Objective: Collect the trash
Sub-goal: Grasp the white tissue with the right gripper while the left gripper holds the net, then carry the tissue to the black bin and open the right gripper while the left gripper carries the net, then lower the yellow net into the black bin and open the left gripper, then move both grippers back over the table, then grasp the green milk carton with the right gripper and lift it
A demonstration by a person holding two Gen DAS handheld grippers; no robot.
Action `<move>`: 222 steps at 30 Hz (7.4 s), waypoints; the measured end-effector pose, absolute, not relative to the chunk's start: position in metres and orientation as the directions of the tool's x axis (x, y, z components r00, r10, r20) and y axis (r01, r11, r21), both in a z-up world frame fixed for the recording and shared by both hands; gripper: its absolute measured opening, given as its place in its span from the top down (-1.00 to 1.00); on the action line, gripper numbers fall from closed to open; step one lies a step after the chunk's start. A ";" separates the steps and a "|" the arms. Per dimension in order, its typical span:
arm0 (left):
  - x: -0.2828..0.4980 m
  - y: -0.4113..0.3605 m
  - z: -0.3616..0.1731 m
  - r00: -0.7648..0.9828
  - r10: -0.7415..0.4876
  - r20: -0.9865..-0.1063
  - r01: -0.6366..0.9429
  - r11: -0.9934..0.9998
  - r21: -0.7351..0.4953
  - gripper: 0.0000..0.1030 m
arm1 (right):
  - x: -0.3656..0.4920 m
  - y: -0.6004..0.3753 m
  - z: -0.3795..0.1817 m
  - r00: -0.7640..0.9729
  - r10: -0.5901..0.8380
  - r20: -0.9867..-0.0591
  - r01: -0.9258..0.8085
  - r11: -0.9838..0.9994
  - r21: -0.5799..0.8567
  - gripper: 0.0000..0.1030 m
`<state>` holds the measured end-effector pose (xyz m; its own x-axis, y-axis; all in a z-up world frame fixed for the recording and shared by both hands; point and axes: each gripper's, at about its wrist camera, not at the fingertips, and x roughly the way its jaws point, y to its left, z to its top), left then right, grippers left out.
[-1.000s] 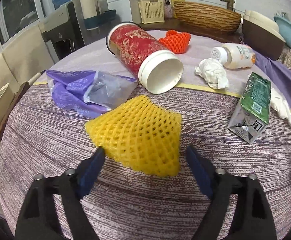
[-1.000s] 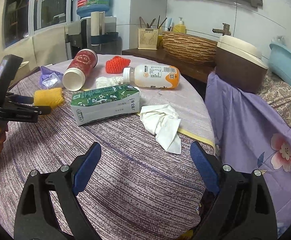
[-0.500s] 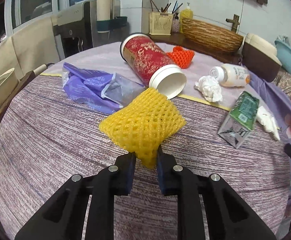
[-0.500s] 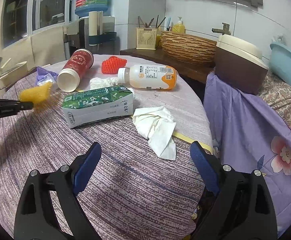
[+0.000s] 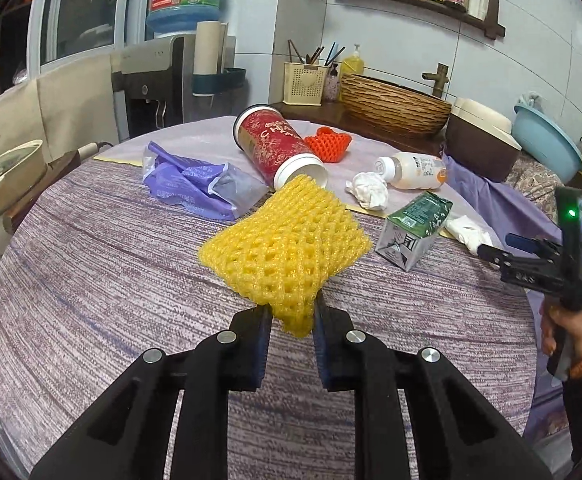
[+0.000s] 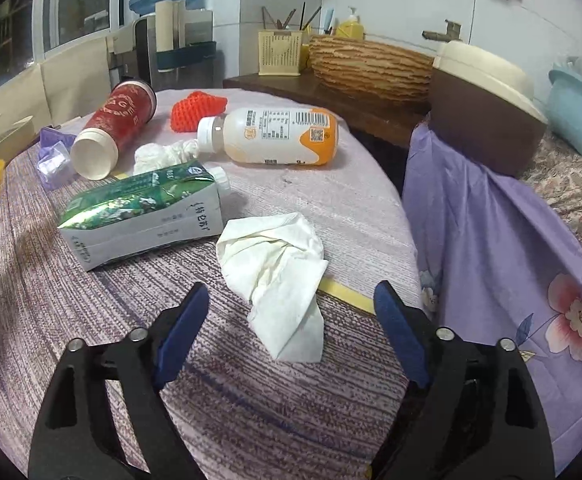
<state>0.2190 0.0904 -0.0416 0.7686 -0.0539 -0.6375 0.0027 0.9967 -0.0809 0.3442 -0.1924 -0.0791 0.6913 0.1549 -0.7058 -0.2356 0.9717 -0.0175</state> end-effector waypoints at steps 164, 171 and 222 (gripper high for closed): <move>0.178 -0.271 -0.077 0.556 -0.651 -0.516 0.685 0.711 -0.160 -0.85 | 0.221 -0.457 -0.088 0.774 -0.291 -0.563 0.372 0.928 0.032 -0.56; 0.188 -0.220 -0.036 0.685 -0.571 -0.454 0.608 0.790 -0.078 -0.89 | 0.240 -0.411 -0.069 0.825 -0.187 -0.534 0.275 0.957 0.089 -0.57; 0.251 0.083 -0.028 0.817 -0.021 -0.577 0.056 0.998 0.043 -0.89 | 0.397 -0.119 -0.069 0.401 0.534 -0.744 -0.085 0.830 0.551 -0.59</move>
<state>0.2512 0.0827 -0.0281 0.8168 -0.0212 -0.5765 0.0560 0.9975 0.0427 0.3972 -0.1192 -0.0693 0.4011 0.5344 -0.7440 -0.0847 0.8304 0.5507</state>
